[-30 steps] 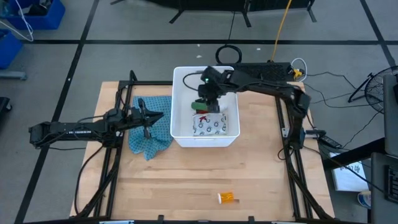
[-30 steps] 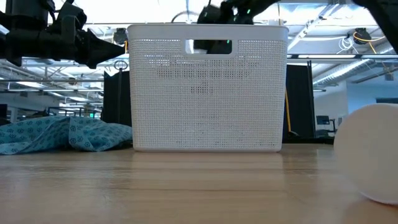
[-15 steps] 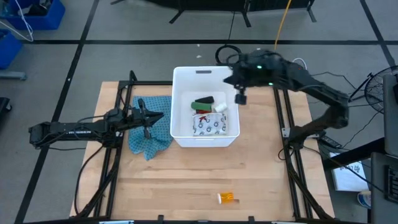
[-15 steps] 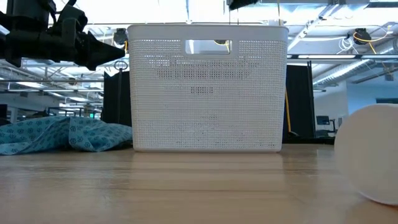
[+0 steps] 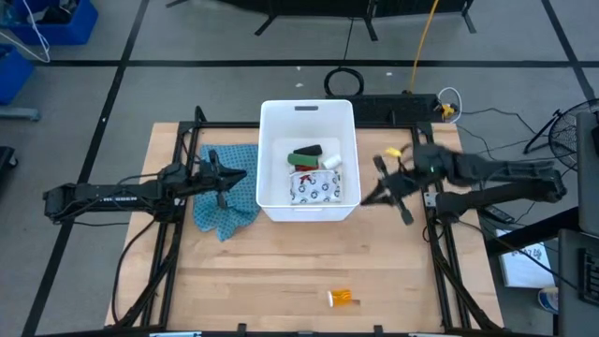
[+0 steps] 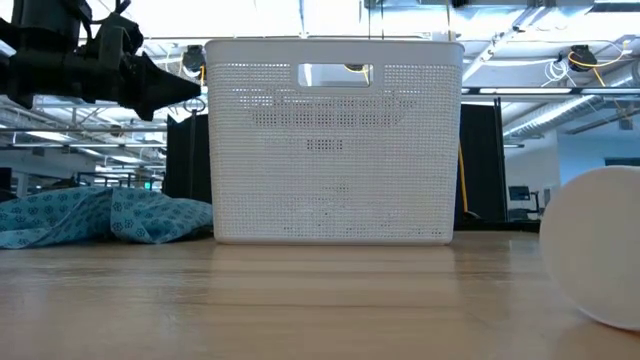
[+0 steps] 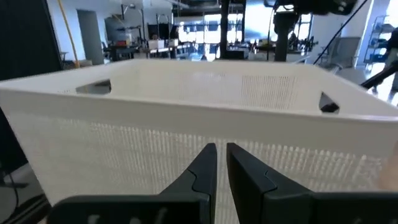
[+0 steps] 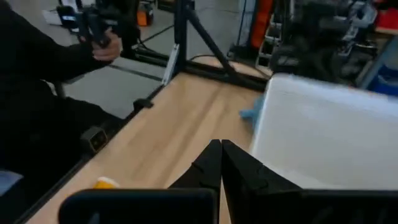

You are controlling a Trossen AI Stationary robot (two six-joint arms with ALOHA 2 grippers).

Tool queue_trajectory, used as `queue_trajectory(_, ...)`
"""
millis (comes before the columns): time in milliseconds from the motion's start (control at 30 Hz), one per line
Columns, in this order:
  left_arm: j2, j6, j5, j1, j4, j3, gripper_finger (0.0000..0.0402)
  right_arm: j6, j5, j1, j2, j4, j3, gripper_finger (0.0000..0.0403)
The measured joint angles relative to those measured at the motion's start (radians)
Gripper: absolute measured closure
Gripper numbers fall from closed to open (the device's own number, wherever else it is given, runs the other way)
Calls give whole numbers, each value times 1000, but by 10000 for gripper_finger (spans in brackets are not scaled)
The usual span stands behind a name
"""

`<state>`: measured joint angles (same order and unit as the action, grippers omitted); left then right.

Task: Pick & place medical supplies in basket/bin
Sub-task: Put the orange pill bottle into the white bin

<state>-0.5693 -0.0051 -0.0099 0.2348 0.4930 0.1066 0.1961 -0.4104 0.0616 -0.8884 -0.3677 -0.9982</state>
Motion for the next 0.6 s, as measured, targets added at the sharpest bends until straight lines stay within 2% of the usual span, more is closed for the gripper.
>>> queue_trajectory(100,0,-1,-48,0,-35,0,360,-71,83,-52,116,104,188,403)
queue_trajectory(200,0,-34,-86,0,-69,0,360,-134,225,-94,219,141,305,403)
queue_trajectory(300,0,-58,-88,0,-74,0,360,-170,345,-126,269,170,398,403)
queue_trajectory(400,0,-59,-88,0,-72,0,360,-170,349,-182,273,275,471,403)
queue_trajectory(533,0,-58,-88,0,-72,0,360,-25,306,-282,291,395,551,403)
queue_trajectory(600,0,-57,-88,0,-72,0,360,12,304,-292,323,454,606,403)
